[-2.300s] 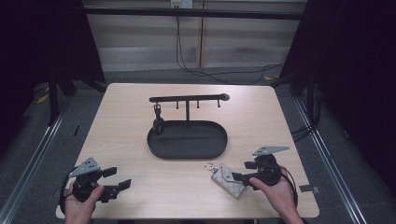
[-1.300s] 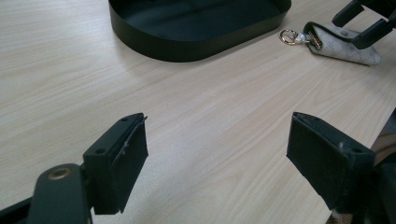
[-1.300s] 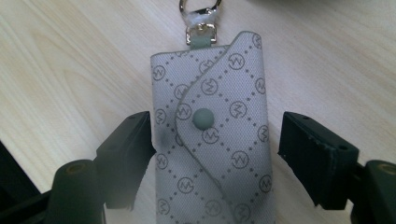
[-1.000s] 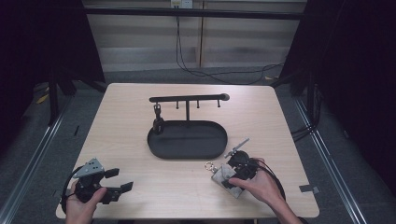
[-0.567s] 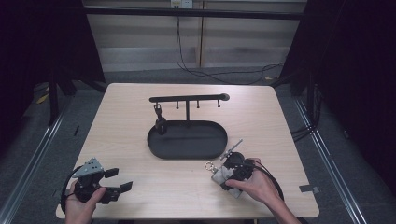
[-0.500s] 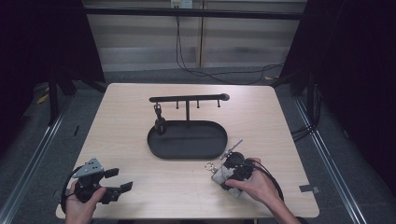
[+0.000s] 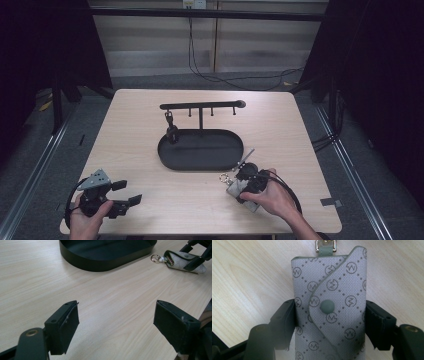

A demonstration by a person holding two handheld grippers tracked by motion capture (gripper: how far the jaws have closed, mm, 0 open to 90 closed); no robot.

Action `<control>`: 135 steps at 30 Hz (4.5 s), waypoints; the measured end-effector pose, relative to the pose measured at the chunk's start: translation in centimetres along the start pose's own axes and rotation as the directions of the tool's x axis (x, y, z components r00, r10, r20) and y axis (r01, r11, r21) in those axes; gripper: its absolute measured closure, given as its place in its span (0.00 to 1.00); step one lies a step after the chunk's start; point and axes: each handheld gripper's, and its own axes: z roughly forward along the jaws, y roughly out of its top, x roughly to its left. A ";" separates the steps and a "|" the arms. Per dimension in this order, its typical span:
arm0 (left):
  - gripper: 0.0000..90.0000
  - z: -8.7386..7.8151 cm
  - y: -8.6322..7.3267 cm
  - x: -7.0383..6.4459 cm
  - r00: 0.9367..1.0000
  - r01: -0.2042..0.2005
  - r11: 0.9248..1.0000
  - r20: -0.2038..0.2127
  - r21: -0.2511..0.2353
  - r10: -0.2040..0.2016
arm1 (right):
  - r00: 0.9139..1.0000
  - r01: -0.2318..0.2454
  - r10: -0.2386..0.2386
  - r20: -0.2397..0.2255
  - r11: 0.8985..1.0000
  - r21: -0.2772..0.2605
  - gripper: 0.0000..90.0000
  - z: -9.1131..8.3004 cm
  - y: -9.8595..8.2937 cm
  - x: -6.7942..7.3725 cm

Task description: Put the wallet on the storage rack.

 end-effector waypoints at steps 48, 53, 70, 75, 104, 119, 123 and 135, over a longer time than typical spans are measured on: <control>0.22 -0.1 0.0 0.5 1.000 0.020 1.000 0.010 0.005 -0.020 | 0.999 -0.012 0.014 -0.031 0.998 0.058 0.37 -5.0 1.9 -1.5; 0.22 -0.1 0.0 0.6 1.000 0.023 1.000 0.009 -0.001 -0.023 | 0.999 -0.025 0.026 -0.024 0.997 0.068 0.37 -5.5 2.2 -1.4; 0.21 -0.2 0.0 0.6 1.000 0.016 1.000 0.019 -0.003 -0.016 | 0.998 -0.051 0.053 -0.027 0.998 0.040 0.37 -6.9 3.8 -2.6; 0.21 -0.2 0.0 0.6 1.000 0.011 1.000 0.020 -0.001 -0.011 | 0.998 -0.049 0.050 -0.030 0.998 0.043 0.37 -7.1 4.6 -2.6; 0.21 0.4 0.1 0.3 0.999 -0.007 1.000 0.036 0.030 0.006 | 0.984 -0.166 0.163 -0.078 0.986 -0.030 0.37 -6.6 8.3 -5.1; 0.21 0.2 0.1 0.4 0.999 -0.006 1.000 0.036 0.029 0.005 | 0.963 -0.256 0.248 -0.110 0.964 -0.072 0.37 -5.4 9.1 -6.1; 0.21 0.3 0.0 0.4 1.000 -0.009 0.999 0.028 0.032 0.008 | 0.951 -0.294 0.281 -0.131 0.951 -0.094 0.37 -5.2 9.1 -6.5; 0.21 0.3 0.0 0.4 1.000 -0.008 1.000 0.029 0.030 0.008 | 0.915 -0.393 0.366 -0.171 0.905 -0.164 0.37 -4.5 8.8 -7.6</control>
